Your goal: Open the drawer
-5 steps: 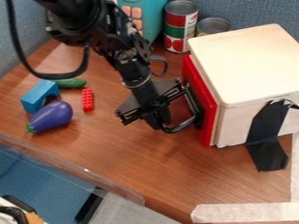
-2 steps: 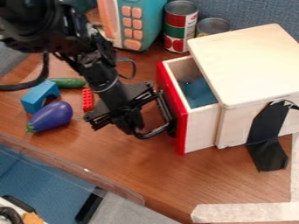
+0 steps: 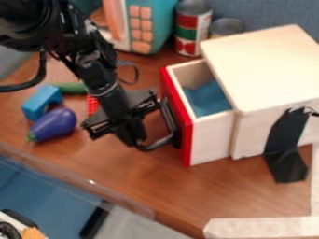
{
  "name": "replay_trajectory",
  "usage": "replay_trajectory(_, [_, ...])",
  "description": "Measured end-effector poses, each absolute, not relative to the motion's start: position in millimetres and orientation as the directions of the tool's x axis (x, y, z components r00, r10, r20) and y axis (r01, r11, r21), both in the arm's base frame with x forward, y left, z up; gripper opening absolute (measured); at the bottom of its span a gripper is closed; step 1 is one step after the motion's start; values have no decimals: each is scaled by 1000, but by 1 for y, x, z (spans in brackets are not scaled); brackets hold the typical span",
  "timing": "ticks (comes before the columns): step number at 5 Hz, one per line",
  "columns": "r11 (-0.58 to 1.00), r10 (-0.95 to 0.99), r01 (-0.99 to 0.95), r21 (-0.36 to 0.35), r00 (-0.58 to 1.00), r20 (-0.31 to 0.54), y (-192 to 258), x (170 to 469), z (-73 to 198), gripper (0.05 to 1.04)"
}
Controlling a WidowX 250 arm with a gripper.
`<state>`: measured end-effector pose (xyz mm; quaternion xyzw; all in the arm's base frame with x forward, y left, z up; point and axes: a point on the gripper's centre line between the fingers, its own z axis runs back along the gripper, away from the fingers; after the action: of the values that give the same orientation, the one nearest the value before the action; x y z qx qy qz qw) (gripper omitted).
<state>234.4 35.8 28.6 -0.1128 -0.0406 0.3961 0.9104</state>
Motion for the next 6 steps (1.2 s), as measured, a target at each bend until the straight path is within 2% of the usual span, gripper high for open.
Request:
replay_trajectory(3, [669, 717, -717, -195, 692, -83, 46, 227, 28, 127])
replay_trajectory(6, [676, 706, -710, -198, 701, -103, 49, 219, 46, 127])
